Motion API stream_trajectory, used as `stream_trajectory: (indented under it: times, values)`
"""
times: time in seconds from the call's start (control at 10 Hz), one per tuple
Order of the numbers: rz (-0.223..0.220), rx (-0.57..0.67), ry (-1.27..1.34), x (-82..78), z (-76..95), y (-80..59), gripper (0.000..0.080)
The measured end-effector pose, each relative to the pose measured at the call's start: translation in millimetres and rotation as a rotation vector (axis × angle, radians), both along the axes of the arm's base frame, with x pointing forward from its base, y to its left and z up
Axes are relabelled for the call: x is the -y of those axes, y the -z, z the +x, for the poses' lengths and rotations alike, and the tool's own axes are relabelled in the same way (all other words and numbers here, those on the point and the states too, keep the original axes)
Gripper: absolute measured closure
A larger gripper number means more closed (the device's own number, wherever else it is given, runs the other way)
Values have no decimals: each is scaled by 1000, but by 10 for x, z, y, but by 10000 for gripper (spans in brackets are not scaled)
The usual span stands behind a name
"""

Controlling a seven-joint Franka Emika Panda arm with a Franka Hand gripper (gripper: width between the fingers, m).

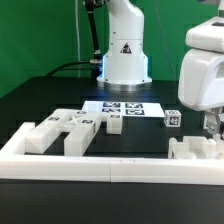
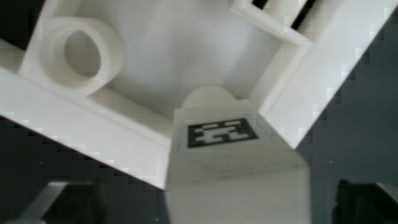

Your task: Assemble chair

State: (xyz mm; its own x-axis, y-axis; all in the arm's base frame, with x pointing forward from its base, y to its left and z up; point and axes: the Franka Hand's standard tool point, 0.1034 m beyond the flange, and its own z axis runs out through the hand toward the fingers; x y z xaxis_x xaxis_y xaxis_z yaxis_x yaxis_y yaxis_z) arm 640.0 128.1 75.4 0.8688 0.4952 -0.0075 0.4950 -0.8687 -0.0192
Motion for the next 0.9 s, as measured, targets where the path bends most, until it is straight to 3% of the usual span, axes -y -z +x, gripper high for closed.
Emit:
stream_trajectory:
  times: [0.1,0.2,0.3,0.9]
  values:
    - [0,-1,15,0,-1,3,283]
    - [0,-1,25,1,-2,5,422]
    - [0,-1,45,0,-2,5,512]
    - [12,-22,674,9,11,17,511]
